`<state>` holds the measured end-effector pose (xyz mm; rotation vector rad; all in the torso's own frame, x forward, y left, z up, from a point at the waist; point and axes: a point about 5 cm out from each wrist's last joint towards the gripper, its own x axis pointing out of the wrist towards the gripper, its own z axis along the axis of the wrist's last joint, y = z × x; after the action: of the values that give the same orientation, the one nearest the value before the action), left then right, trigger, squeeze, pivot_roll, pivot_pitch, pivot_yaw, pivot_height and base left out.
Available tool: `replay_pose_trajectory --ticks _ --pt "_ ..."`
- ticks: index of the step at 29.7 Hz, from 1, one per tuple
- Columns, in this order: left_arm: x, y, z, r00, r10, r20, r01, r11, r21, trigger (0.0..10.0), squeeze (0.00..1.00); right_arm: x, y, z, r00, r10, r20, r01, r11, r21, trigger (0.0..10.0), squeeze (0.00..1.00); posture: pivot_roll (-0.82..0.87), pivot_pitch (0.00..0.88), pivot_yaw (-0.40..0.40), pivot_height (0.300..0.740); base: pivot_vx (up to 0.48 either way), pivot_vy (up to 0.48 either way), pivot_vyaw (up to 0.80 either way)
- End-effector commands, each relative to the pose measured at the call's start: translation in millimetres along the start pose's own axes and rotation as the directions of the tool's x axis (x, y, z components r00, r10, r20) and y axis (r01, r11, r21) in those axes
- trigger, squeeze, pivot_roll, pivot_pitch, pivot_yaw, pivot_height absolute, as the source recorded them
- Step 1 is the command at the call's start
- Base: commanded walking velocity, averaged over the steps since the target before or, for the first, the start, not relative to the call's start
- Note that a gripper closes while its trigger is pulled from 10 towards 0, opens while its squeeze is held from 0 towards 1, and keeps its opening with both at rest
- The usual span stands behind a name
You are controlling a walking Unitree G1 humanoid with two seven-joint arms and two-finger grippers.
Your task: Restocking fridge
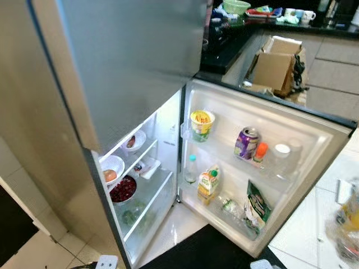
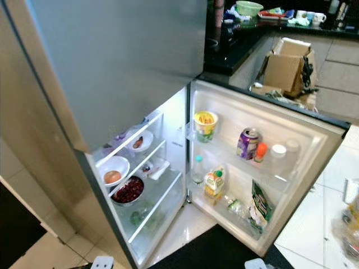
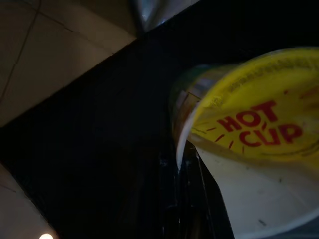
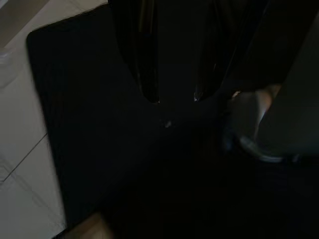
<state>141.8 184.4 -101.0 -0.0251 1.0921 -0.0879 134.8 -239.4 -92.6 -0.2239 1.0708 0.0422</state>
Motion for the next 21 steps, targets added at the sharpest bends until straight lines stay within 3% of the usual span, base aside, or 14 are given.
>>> replay_pose_trajectory --ticks 1,11,21 --pt "-1.1 0.2 -8.5 0.999 -0.004 -0.034 0.003 1.0 -0.009 10.0 0.0 1.5 4.5 4.5 1.0 0.013 0.009 -0.013 1.0 0.001 10.0 0.0 -0.04 0.0 0.006 0.74 0.0 -0.472 0.0" --pt "-0.6 -1.6 -8.0 0.999 -0.006 -0.032 0.006 1.0 -0.01 10.0 0.0 2.6 5.5 10.4 1.0 0.018 0.022 -0.018 1.0 -0.014 10.0 0.0 -0.04 0.0 0.006 0.74 0.0 -0.414 0.0" --pt "-1.1 1.3 -7.9 0.999 0.015 -0.031 -0.015 1.0 -0.003 10.0 0.0 3.5 6.9 15.4 0.999 0.027 0.038 -0.026 0.999 -0.027 10.0 0.0 -0.05 0.0 0.006 0.74 0.0 0.0 0.0"
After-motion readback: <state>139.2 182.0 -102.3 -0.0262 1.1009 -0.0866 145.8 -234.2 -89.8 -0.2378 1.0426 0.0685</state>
